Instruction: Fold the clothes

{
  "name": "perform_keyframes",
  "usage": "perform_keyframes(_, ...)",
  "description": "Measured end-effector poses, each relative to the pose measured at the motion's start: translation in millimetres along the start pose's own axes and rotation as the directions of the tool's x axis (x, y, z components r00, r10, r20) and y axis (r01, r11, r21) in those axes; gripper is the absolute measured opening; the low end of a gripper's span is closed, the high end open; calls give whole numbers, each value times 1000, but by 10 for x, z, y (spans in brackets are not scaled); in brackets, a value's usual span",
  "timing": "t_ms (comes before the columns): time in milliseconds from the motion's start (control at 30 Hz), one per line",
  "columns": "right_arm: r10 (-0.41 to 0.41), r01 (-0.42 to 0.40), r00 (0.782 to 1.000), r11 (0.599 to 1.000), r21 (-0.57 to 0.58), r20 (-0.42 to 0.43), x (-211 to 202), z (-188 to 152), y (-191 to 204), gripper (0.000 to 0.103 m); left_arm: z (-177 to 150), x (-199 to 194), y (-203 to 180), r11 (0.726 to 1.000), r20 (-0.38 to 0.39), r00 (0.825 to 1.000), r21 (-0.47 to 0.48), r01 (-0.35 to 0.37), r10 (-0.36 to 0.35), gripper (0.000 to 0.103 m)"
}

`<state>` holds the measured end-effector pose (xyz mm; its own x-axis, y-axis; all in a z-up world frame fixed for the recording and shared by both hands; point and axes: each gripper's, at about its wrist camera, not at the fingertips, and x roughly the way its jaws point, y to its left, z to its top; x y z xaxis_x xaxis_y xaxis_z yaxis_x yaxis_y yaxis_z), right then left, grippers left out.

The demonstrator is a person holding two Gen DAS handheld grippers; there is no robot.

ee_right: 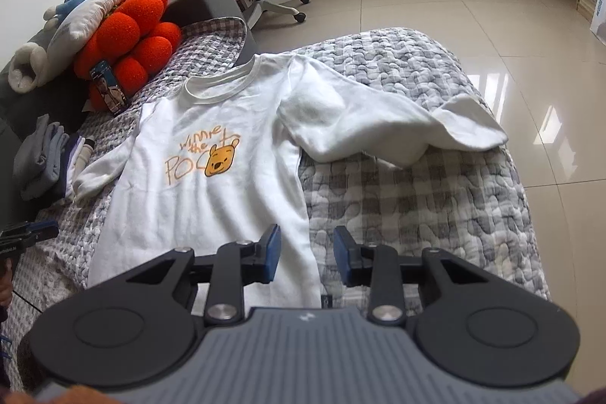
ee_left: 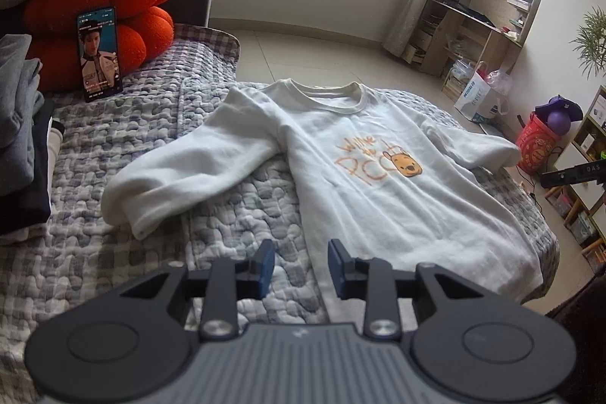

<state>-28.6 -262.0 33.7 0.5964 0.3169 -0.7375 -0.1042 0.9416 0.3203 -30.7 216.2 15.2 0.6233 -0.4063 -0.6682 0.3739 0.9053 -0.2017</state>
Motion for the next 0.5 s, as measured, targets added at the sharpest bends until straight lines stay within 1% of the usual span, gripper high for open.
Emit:
perform_keyframes(233, -10, 10, 1000, 1000, 2, 19, 197, 371, -17, 36, 347, 270, 179, 999, -6, 999, -17, -40, 40, 35)
perform_keyframes(500, -24, 24, 1000, 1000, -13, 16, 582, 743, -89, 40, 685, 742, 427, 995, -12, 996, -48, -84, 84, 39)
